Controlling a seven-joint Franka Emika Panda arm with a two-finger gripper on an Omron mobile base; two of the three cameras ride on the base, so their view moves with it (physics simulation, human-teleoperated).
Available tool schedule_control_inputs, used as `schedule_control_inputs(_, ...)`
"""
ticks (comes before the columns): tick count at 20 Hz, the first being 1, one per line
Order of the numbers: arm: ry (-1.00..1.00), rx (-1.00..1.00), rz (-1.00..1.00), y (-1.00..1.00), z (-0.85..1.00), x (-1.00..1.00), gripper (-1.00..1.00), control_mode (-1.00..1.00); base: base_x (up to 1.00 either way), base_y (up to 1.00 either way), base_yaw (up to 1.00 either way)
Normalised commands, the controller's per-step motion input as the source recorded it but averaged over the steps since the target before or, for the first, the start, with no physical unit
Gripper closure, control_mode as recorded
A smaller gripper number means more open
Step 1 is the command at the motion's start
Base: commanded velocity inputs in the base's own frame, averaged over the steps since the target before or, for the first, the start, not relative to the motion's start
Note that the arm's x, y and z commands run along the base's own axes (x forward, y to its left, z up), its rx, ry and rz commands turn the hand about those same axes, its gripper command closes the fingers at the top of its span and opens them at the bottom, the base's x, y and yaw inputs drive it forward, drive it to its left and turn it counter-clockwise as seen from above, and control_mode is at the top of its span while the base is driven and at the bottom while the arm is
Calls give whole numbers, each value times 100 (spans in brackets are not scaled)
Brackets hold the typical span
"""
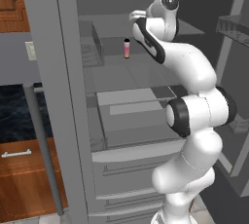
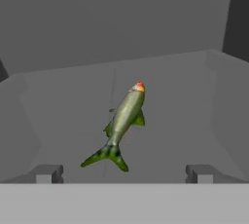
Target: Take the fish out of the fridge, briefly rinse it in the sink, and place it on the tray next to the sink.
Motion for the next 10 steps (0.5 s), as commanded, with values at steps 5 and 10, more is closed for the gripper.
schedule_control_inputs(5, 5, 0, 0, 9, 0, 28, -100, -100, 0, 0, 0)
schedule_control_inputs(10, 4, -2, 0, 9, -19, 23, -100, -100, 0, 0, 0)
